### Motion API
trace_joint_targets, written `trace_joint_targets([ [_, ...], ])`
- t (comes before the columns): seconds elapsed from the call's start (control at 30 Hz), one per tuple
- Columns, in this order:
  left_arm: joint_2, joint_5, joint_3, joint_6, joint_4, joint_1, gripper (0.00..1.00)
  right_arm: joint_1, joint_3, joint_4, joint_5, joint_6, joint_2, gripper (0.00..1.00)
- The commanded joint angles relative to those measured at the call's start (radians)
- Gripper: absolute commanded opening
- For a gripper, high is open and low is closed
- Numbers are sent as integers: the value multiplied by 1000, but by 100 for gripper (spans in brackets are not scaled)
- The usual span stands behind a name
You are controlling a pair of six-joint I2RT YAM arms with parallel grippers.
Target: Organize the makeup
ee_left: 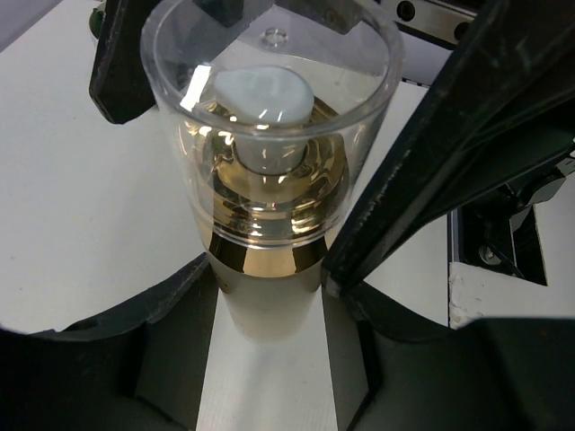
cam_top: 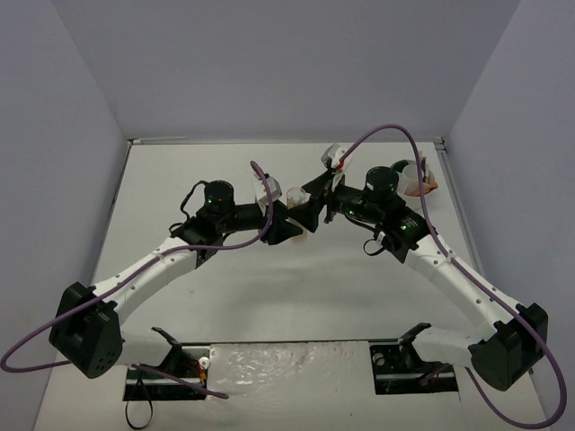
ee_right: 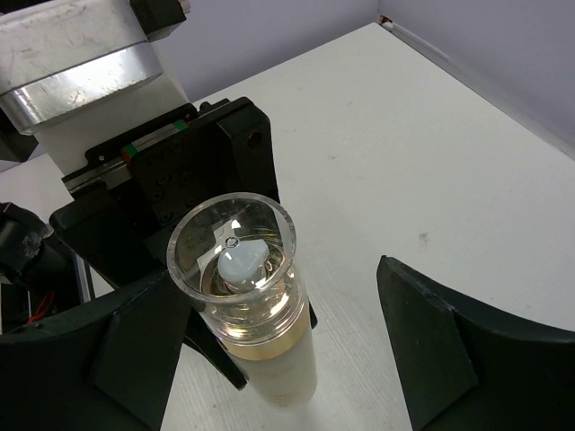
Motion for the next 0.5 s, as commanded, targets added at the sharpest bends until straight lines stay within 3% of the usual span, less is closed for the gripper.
trace_joint_targets([
  [0.0,-64,26,104,19,119,-5,0,14,22,72,0,7,8,76],
  [0.23,-56,22,115,15,125,-10,0,21,23,69,-23,8,15,60],
  [0.43,-47,22,124,4,128,-11,0,22,18,60,-21,-3,22,40],
  [0.47,-46,23,124,2,129,-11,0,23,18,62,-22,-3,22,31],
])
